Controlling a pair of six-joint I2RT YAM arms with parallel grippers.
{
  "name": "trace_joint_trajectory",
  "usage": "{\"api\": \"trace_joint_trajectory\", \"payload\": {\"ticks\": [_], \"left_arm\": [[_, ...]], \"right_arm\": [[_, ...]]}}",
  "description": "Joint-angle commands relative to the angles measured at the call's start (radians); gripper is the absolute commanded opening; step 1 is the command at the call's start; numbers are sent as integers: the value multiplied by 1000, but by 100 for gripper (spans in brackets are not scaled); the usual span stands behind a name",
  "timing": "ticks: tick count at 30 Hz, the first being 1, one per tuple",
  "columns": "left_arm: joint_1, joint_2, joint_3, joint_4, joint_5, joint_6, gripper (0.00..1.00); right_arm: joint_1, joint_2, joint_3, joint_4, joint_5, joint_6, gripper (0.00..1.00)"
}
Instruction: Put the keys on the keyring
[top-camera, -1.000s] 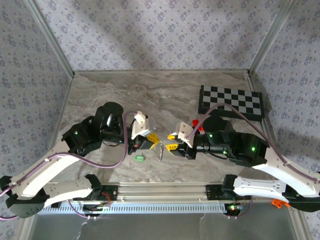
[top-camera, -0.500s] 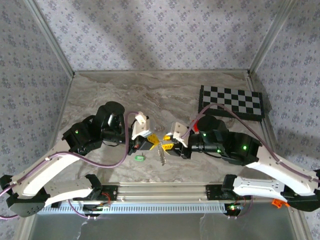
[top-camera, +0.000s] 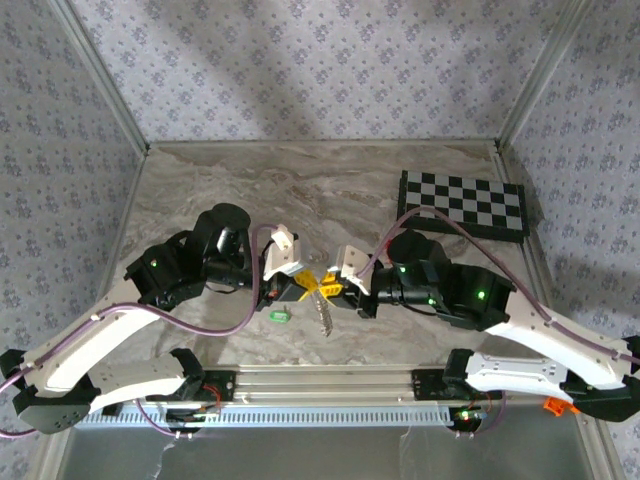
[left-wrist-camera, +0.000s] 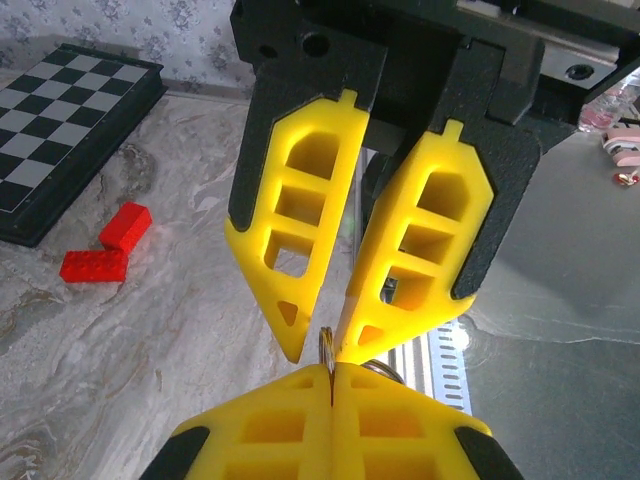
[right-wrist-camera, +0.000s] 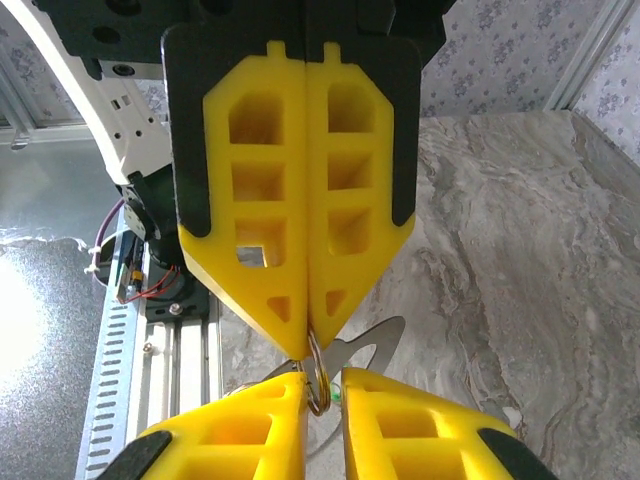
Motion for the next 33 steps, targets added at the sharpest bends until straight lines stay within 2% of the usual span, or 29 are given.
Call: {"api": "trace_joint_trajectory", "payload": {"ticks": [1,8,13,16,18,20,25,33], "left_arm": [[-13,2,29,4,18,16,0],[-13,1,20,16,26,9,0],[-13,-11,6,47,30,-9,1],[-13,-64,-47,127,11,-67,32],[-9,-121,-101,192,-23,-116,41],[1,-181,-151,246,-61,-163,45],[11,-290,-238,362,-88,-250,44],[9,-273,-251,452,-18,-278,35]], "right_arm": [[-4,0,-11,21,1,-1,14],[-4,3,-18,26,-8,5,0],[-4,-9,-35,55,-21,14,0],[-4,-35,-57,89,-21,15,0],[-4,-63,-84,138,-29,33,0],[-6,-96,-115,195,-44,55,0],[-15,-168,-199,356,-98,131,0],[-25,-203,-266,556,-125,207,0]]}}
